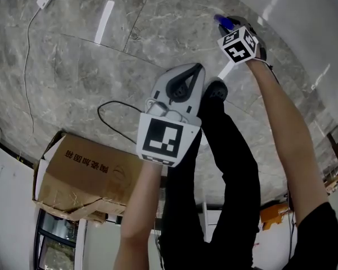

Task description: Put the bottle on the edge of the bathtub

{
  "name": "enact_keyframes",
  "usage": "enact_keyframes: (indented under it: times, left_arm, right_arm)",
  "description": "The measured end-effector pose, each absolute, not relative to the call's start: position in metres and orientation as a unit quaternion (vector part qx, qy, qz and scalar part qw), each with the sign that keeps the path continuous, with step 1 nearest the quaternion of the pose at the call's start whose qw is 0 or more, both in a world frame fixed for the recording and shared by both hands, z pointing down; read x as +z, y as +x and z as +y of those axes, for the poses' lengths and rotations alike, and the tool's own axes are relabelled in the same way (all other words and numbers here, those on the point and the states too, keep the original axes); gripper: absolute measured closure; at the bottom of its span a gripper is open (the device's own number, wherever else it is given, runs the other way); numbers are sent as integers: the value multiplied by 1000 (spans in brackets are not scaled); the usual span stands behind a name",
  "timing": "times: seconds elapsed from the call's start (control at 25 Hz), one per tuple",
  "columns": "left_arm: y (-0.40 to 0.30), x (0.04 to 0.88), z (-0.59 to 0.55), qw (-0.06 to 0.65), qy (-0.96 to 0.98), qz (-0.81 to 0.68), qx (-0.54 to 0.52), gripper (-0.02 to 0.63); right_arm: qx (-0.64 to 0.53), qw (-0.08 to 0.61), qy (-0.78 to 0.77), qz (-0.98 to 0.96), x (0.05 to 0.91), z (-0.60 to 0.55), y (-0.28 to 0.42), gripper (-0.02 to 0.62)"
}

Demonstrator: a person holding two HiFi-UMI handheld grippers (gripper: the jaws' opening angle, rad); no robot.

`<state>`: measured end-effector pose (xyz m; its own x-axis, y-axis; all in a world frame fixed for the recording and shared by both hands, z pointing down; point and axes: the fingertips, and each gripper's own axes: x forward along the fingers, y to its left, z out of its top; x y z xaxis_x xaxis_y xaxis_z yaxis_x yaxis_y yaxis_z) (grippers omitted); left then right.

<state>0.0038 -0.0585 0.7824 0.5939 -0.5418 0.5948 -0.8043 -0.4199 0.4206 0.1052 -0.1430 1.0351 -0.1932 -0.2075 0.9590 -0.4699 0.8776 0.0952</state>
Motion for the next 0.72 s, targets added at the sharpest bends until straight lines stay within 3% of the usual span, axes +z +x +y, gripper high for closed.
enact_keyframes:
  times: [0.72]
  left_arm:
    - [7, 780, -60, 335, 830, -401, 194, 595]
  right_arm:
    - [101, 626, 213, -743, 1056, -140, 117, 443]
